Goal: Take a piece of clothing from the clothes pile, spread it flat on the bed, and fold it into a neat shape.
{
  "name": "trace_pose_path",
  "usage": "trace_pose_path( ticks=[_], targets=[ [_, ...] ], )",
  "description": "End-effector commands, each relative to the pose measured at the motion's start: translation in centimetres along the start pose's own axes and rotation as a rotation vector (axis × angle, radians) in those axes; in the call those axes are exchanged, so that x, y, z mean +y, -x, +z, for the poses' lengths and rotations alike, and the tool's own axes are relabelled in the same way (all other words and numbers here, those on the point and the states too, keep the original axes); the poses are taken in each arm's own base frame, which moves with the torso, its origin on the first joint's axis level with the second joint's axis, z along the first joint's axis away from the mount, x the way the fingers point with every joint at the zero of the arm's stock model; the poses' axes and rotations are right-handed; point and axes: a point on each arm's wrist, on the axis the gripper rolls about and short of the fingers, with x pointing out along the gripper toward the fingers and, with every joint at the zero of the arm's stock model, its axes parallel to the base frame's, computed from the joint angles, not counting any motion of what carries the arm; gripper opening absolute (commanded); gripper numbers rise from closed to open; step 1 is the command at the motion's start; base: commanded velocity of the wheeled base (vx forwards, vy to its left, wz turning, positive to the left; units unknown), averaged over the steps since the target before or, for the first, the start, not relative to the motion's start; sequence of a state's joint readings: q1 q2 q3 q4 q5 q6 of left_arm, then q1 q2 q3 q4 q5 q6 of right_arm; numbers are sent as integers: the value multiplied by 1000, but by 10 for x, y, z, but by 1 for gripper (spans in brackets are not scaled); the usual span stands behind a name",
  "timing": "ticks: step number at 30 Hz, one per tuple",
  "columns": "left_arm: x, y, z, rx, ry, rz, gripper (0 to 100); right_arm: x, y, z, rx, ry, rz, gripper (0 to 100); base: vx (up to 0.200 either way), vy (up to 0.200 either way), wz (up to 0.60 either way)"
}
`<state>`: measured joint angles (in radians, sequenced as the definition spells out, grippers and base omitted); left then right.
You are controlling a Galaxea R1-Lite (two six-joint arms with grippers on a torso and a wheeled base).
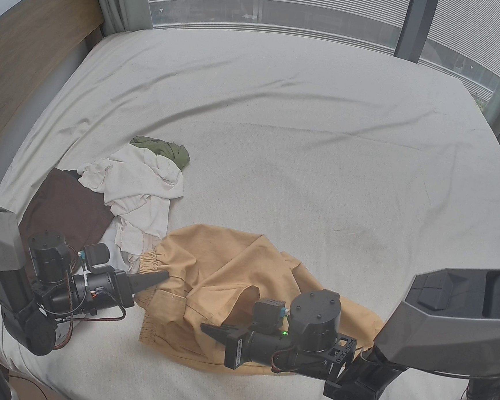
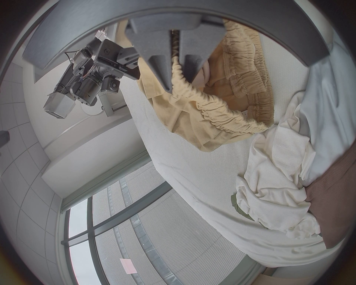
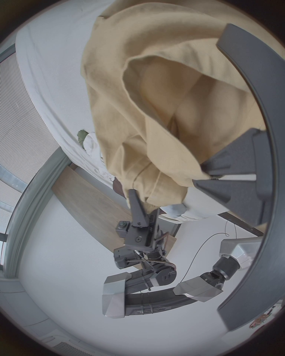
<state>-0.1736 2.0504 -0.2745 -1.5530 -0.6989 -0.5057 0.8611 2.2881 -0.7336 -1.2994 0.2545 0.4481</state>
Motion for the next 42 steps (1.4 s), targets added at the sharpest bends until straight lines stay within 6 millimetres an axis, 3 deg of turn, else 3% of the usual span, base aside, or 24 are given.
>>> trace_pose_path(
  ticks=[1,4,8,17,24,32,33,42],
  targets=[
    [0,0,0,-1,-1,-1,0,-1,7,8,-24,3,-5,0,0,0,0],
    [1,-1,-1,3,2,-1,0,-10,32,20,-51,-10,-50,0,0,0,0],
    [1,-1,-2,6,5,1,0,-17,46,28,-71,-18,-80,0,0,0,0],
    [4,-2,-5,16,12,7,0,-48,100,54,-138,-78,-106,0,0,0,0],
    [4,-3,-5,19,13,7,0,-56,117,47,-82,-122,-19,0,0,0,0],
    [3,-3,-6,21,13,4,0,-70,112,24,-56,-127,13,0,0,0,0],
    [3,-3,-6,21,13,4,0,-71,112,24,-53,-129,12,100,0,0,0],
    [1,-4,-7,27,11,-4,0,-64,102,17,-14,-127,63,100,0,0,0]
  ],
)
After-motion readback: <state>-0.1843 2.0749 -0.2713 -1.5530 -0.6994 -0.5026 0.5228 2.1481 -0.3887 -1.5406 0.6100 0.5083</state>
